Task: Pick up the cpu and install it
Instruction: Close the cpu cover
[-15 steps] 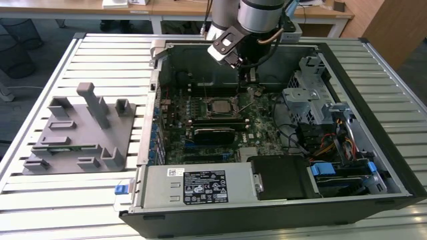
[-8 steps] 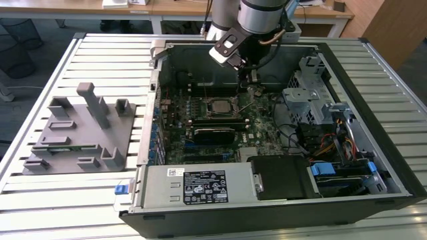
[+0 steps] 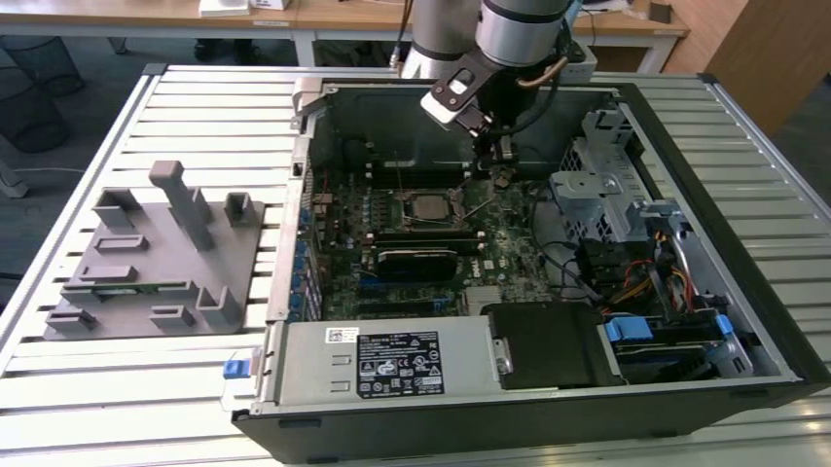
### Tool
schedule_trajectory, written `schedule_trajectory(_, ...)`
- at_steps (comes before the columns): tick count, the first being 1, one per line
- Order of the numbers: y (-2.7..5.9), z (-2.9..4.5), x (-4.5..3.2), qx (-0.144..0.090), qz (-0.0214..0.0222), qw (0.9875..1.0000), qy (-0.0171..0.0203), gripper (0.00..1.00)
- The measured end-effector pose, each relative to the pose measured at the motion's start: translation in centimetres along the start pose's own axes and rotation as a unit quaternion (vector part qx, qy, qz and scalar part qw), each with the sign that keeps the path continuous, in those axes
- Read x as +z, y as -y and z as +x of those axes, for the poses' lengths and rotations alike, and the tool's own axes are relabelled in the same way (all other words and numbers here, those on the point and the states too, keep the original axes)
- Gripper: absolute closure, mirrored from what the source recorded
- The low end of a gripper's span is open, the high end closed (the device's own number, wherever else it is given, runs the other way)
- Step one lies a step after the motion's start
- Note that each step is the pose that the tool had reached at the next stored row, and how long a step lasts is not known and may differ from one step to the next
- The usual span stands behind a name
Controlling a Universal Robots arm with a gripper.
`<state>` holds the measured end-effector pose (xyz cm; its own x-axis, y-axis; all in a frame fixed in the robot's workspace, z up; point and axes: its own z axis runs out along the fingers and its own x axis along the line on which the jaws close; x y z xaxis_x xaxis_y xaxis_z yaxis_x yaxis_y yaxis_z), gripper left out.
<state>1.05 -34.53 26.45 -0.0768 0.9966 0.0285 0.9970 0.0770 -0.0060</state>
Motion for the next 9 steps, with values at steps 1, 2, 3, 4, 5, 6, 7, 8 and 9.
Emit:
schedule_trajectory(1, -0.2, 0.1, 0.01, 0.0, 0.0, 1.0, 0.0, 0.89)
schedule_trajectory(2, -0.45, 0.17, 0.03, 0.0, 0.0, 1.0, 0.0, 0.89)
schedule_trajectory(3, -0.72, 0.21, 0.05, 0.0, 0.0, 1.0, 0.0, 0.89)
schedule_trajectory(4, -1.07, 0.25, 0.08, 0.0, 0.0, 1.0, 0.0, 0.89)
schedule_trajectory(5, -1.39, 0.27, 0.12, 0.0, 0.0, 1.0, -0.0001, 0.89)
schedule_trajectory(6, -1.6, 0.3, 0.16, 0.0, 0.0, 1.0, 0.0001, 0.89)
schedule_trajectory(7, -1.82, 0.37, 0.19, 0.0, 0.0001, 1.0, 0.0006, 0.89)
schedule_trajectory(8, -2.02, 0.45, 0.23, 0.0, 0.0001, 1.0, 0.0006, 0.89)
schedule_trajectory(9, -2.24, 0.56, 0.26, 0.0, 0.0001, 1.0, 0.0006, 0.89)
